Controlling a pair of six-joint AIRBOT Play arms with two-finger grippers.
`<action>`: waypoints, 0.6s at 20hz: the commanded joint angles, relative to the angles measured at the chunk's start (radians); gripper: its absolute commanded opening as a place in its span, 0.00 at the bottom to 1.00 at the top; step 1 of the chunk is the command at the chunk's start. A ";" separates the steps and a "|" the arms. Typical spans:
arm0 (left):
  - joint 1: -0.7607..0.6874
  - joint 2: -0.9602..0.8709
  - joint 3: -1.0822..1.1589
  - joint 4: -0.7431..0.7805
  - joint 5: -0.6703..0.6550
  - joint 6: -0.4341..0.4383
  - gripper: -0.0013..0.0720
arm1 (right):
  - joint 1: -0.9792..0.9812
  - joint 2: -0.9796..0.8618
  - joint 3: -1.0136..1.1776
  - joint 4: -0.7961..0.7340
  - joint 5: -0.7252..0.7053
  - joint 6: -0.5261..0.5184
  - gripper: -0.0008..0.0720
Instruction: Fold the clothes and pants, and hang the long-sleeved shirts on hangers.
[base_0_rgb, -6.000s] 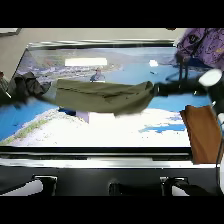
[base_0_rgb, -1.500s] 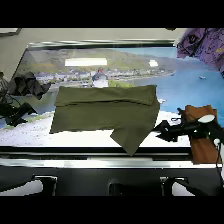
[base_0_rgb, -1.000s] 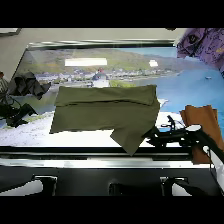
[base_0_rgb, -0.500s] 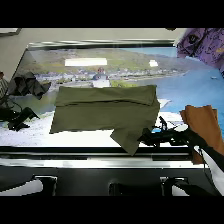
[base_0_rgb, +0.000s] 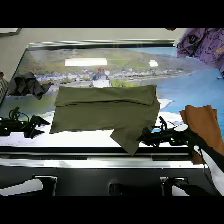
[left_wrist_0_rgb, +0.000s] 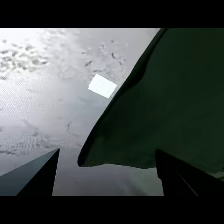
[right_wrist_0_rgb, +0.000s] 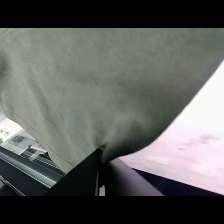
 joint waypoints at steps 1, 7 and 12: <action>0.005 -0.026 -0.021 -0.057 0.002 0.062 0.93 | 0.001 0.000 0.001 0.011 0.016 -0.001 0.05; -0.019 -0.064 -0.021 -0.069 -0.021 0.062 0.93 | 0.001 0.000 0.001 0.029 0.014 -0.002 0.05; -0.046 -0.069 -0.021 -0.072 -0.037 0.069 0.81 | 0.001 0.041 0.001 0.028 -0.019 0.000 0.05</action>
